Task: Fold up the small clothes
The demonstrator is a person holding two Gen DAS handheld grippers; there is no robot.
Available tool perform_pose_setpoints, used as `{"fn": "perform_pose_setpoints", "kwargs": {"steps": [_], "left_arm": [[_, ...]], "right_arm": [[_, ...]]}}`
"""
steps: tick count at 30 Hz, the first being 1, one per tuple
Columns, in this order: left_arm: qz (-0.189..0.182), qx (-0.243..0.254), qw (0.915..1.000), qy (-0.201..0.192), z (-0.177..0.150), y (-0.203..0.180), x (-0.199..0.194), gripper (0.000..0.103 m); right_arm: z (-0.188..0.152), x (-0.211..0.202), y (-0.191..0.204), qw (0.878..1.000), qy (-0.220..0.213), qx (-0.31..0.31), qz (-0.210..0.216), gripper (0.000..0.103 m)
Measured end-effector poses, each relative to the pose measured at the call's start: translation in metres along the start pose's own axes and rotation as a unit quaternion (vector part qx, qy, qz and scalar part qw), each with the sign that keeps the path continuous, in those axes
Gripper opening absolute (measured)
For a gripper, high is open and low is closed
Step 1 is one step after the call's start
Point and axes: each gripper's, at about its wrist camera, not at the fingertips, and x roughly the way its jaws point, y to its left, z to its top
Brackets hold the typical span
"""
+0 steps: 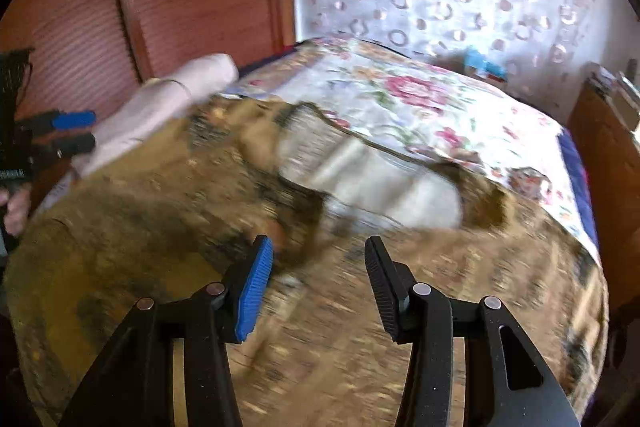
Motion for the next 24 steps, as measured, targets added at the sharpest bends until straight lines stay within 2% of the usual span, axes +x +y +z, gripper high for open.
{"fn": "perform_pose_setpoints", "kwargs": {"steps": [7, 9, 15, 23, 24], "left_arm": [[-0.022, 0.02, 0.9991, 0.029, 0.029, -0.013, 0.039, 0.061], [-0.023, 0.025, 0.9987, 0.038, 0.037, -0.015, 0.051, 0.059], [-0.004, 0.047, 0.9966, 0.067, 0.055, -0.021, 0.084, 0.057], [0.017, 0.047, 0.9947, 0.09, 0.059, -0.016, 0.109, 0.056], [0.016, 0.047, 0.9946, 0.091, 0.06, -0.016, 0.111, 0.045]], "right_arm": [[-0.013, 0.014, -0.027, 0.999, 0.021, 0.02, -0.031, 0.05], [-0.013, 0.017, -0.028, 0.999, 0.031, 0.023, -0.034, 0.05], [-0.012, 0.011, -0.035, 0.999, 0.025, 0.031, -0.03, 0.053], [-0.018, -0.004, -0.038, 0.999, 0.025, 0.033, -0.035, 0.056], [-0.018, -0.004, -0.038, 0.999, 0.025, 0.034, -0.034, 0.056]]}}
